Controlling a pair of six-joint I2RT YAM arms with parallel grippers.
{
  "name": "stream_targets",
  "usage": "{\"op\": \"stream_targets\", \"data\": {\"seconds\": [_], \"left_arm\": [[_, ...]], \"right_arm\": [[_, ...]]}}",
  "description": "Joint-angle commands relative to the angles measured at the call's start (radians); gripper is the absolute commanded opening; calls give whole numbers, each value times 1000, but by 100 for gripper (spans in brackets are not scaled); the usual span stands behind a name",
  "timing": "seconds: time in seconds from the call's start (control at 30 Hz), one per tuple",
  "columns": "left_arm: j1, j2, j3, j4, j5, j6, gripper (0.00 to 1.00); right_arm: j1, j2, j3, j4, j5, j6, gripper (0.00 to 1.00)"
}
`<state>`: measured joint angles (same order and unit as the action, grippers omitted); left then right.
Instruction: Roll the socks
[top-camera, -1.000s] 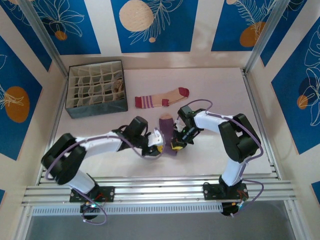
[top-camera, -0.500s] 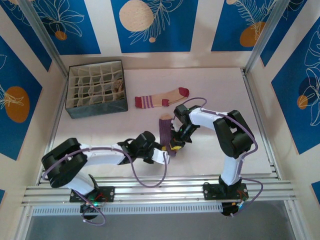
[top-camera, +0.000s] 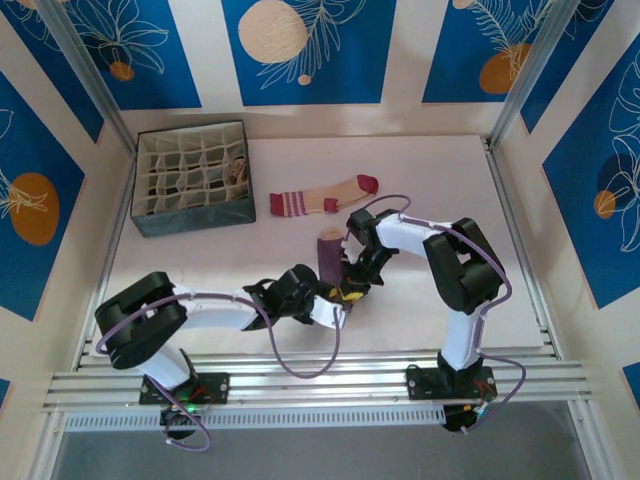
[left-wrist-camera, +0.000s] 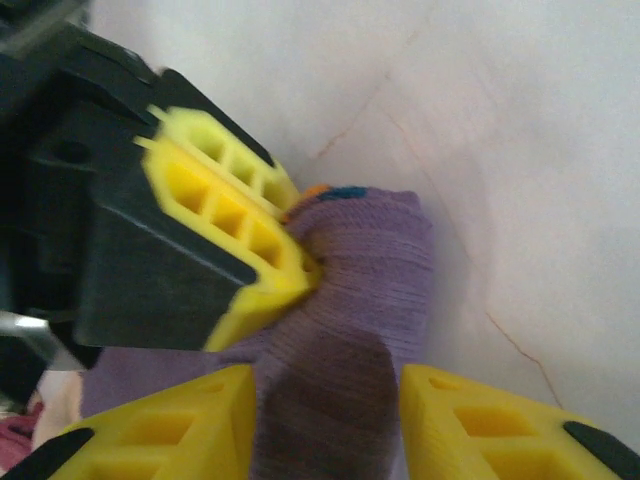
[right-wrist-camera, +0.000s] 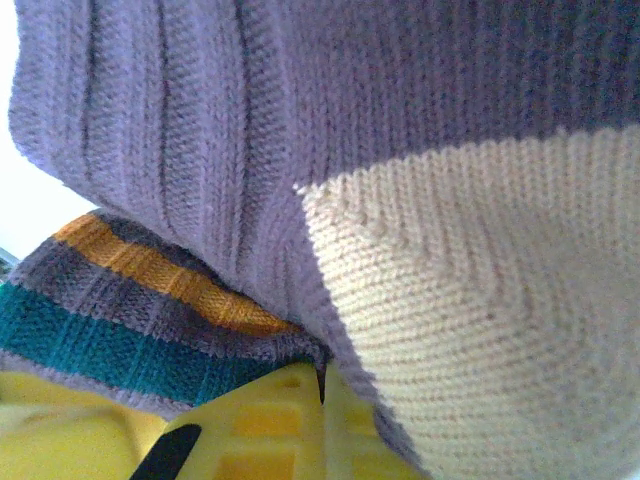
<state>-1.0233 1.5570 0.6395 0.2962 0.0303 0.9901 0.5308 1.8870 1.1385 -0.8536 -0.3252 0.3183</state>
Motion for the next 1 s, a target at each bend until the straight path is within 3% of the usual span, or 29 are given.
{"op": "stream_targets", "data": {"seconds": [0.0, 0.37, 0.5, 0.6, 0.63, 0.73, 0.8, 0.97], "left_arm": [[-8, -45, -9, 17, 42, 8, 43], [-8, 110, 27, 34, -5, 37, 41], [-8, 144, 44, -25, -2, 4, 26], [-7, 153, 71, -126, 20, -58, 8], [-3, 154, 79, -160, 38, -87, 0], [42, 150, 103, -254, 182, -190, 0], [87, 161, 123, -308, 320, -259, 0], [164, 209, 183, -395, 529, -373, 0]], "right_arm": [[8, 38, -2, -37, 21, -27, 0], [2, 37, 15, -65, -14, -62, 0], [-12, 16, -4, -48, -43, -63, 1], [-32, -12, -30, -21, -73, -61, 8], [-39, -23, -37, -12, -80, -62, 16], [-56, -67, -64, 19, -81, -60, 40], [-74, -108, -91, 57, -83, -49, 45], [-115, -236, -187, 188, -95, 14, 48]]}}
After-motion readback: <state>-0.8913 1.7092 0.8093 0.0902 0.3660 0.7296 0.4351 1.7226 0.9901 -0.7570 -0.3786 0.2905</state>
